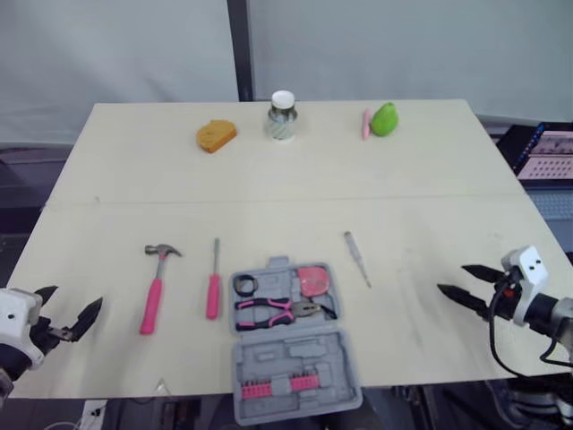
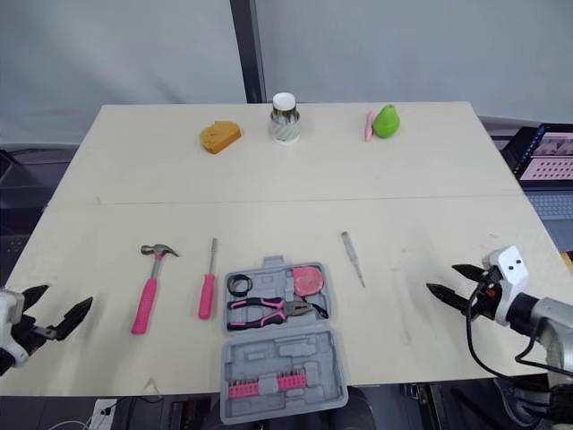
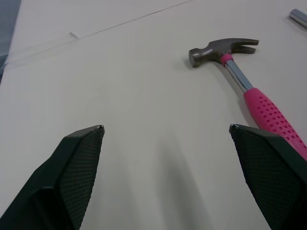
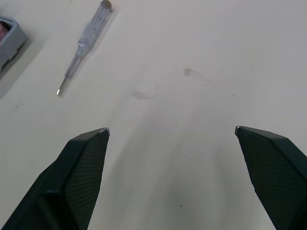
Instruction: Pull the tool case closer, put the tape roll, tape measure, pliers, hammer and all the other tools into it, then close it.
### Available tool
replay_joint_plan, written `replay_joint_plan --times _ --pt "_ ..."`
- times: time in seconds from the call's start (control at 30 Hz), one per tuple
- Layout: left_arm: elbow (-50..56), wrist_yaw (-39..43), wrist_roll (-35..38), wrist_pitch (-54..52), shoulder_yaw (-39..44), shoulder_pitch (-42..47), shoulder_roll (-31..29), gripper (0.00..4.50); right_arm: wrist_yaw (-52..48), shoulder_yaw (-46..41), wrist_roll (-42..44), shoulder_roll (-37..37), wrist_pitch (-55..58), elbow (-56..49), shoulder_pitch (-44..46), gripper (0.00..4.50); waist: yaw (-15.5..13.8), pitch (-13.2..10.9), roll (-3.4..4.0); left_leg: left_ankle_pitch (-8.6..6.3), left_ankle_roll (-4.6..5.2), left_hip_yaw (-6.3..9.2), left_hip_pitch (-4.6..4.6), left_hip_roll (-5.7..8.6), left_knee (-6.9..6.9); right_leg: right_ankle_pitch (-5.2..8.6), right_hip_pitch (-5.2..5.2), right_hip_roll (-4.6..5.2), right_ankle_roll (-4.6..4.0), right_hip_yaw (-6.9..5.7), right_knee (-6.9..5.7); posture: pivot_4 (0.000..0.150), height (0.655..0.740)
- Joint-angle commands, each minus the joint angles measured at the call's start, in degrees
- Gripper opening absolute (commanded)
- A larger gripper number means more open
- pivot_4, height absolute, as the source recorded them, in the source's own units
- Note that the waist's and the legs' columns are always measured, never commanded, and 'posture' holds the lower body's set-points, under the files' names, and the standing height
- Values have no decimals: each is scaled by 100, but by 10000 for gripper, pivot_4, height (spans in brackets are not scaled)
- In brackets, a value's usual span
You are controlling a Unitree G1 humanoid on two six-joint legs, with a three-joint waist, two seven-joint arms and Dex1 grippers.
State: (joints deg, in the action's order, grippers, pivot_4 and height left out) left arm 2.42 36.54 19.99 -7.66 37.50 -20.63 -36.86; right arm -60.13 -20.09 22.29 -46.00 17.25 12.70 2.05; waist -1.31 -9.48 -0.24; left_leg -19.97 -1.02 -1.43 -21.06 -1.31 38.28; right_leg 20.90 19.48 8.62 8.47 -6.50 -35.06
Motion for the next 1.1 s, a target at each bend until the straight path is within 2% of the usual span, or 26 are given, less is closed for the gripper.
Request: replay_joint_plan --times 0.03,0.17,0.23,0.27,0.33,0.43,0.5,0.57,0.6,0.9,1.1 --pt "786 201 32 -186 -394 -100 -76 45000 59 218 290 137 395 -1048 -167 44501 0 0 0 0 0 0 0 0 -1 0 0 0 0 0 0 1500 7400" --pt "1736 700 -9 -573 -1359 -303 -281 45000 -12 795 409 191 826 -2122 -272 44501 -5 -1 2 0 0 1 -2 0 4 0 0 0 0 6 -2 1500 7400" --pt "1915 947 -153 -682 -1883 -278 -482 45000 -22 1375 213 158 939 -2599 -239 39271 -3 -1 3 0 0 1 -1 -1 1 0 1 -1 0 7 0 1500 7400" --pt "1968 1045 -213 -752 -2114 -228 -579 42495 -47 1670 78 113 965 -2791 -219 35726 -3 -1 3 0 -1 1 0 -1 1 0 1 -3 0 6 -1 1500 7400" --pt "2087 1257 -282 -966 -2558 -99 -812 36085 -82 2276 -325 -20 913 -3053 -140 25657 -2 -3 6 0 -1 1 0 -3 -1 0 2 -6 -1 6 0 1500 7400" --pt "2149 1374 -476 -1266 -3075 133 -1073 20790 -98 2931 -851 -206 848 -3186 81 10006 -10 -4 8 0 -1 0 -2 0 3 0 3 -5 0 8 0 1500 7400" --pt "2141 1338 -560 -1402 -3332 346 -1087 11430 -54 3197 -1096 -250 807 -3183 253 1101 -13 -6 9 0 -1 1 -3 1 4 0 3 -4 0 9 -1 1500 7400" --pt "2103 1281 -677 -1451 -3564 549 -1046 1275 -15 3398 -1298 -245 807 -3164 412 0 -12 -6 10 0 -1 1 -3 1 5 0 3 -5 0 8 -2 1500 7400" --pt "2080 1272 -726 -1486 -3696 638 -1022 161 -1 3490 -1379 -225 826 -3159 491 0 -10 -6 10 0 -1 1 -3 1 5 0 3 -5 0 8 -1 1500 7400" --pt "1637 1124 -1376 -1249 -4572 881 -852 161 47 4064 -1774 56 970 -3074 875 0 -10 -7 12 0 -1 1 -3 0 3 0 7 -5 0 7 -4 1500 7400" --pt "1293 832 -1621 -1044 -4833 1182 -357 161 69 4211 -1850 276 1124 -3122 1025 0 -73 -2 37 0 0 8 -4 7 30 -1 -2 1 1 7 -16 1500 7400"
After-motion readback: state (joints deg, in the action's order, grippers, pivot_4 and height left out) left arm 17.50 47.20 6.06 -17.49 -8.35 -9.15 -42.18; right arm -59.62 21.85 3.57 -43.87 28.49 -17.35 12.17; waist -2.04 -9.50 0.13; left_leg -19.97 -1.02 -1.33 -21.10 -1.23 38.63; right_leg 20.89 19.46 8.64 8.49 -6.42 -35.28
